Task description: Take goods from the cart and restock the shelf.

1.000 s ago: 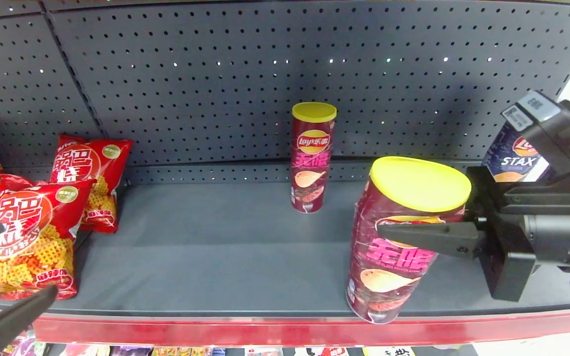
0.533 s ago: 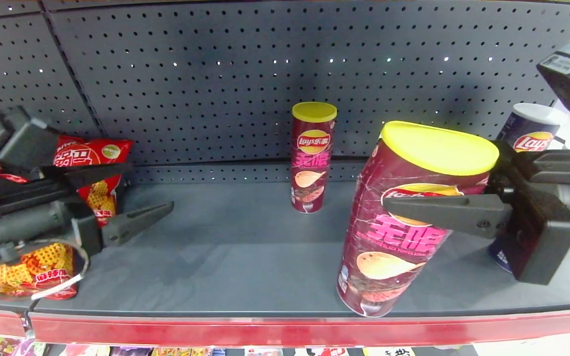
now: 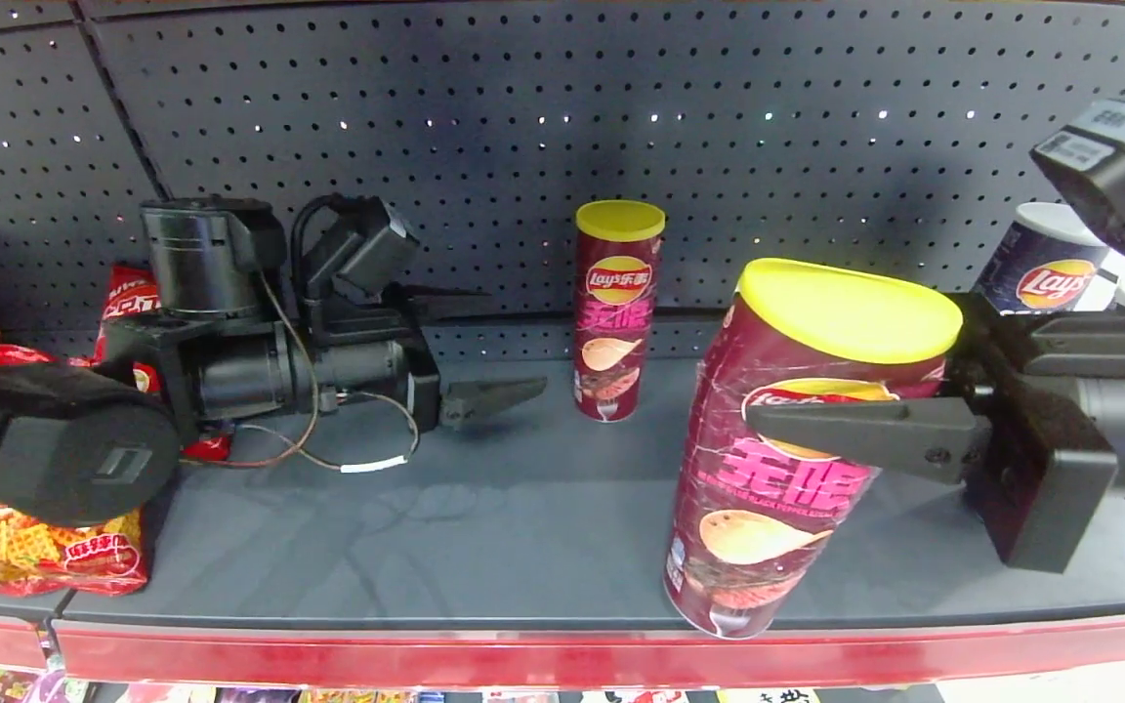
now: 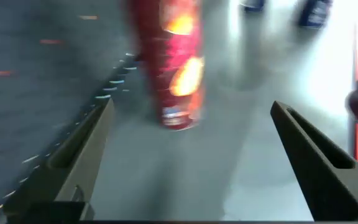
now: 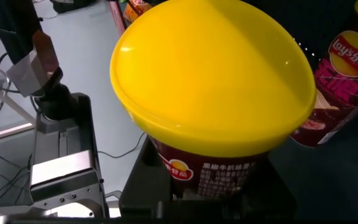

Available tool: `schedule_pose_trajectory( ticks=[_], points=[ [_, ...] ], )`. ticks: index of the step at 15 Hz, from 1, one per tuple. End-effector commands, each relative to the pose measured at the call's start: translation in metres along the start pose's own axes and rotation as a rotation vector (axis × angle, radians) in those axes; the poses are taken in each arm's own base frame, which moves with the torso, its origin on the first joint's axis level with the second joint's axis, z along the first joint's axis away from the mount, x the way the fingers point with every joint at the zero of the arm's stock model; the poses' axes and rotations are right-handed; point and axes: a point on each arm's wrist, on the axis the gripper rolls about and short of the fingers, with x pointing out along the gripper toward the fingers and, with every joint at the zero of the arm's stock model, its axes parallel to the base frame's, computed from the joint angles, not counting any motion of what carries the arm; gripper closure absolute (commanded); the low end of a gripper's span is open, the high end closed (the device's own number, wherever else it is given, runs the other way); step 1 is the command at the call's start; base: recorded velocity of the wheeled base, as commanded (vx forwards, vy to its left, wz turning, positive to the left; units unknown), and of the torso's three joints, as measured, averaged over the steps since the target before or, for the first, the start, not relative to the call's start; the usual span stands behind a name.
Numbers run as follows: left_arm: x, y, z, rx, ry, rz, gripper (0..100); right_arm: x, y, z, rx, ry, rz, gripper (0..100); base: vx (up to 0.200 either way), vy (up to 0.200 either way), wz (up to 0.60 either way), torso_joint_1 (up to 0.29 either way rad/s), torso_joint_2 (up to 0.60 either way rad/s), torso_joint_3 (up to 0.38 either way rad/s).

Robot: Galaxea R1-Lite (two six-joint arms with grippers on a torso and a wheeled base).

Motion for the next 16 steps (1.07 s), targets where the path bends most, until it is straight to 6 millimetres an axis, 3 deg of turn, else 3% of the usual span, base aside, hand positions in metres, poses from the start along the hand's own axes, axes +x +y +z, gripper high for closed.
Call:
schedule_pose_trajectory(
  ticks=[1,5,9,12,16],
  points=[
    [0.016,0.0,-0.013,-0.023,0.023,-0.042,0,0.003,-0.002,-0.002,0.005,0.01,0.001,100,0.0,0.0,0.0,0.0,0.0,0.0],
    [0.019,0.009,-0.021,-0.034,0.032,-0.035,0,0.008,-0.004,-0.005,0.012,0.023,0.003,100,0.0,0.0,0.0,0.0,0.0,0.0],
    [0.036,0.022,-0.015,-0.007,0.002,-0.029,0,0.016,-0.009,-0.005,-0.002,-0.002,-0.005,100,0.0,0.0,0.0,0.0,0.0,0.0],
    [0.047,0.021,-0.02,-0.012,0.008,-0.048,0,0.017,-0.01,-0.006,0.0,0.002,-0.004,100,0.0,0.0,0.0,0.0,0.0,0.0],
    [0.067,0.035,-0.026,0.0,-0.005,-0.046,0,0.017,-0.01,-0.005,-0.003,-0.003,-0.006,100,0.0,0.0,0.0,0.0,0.0,0.0]
  ],
)
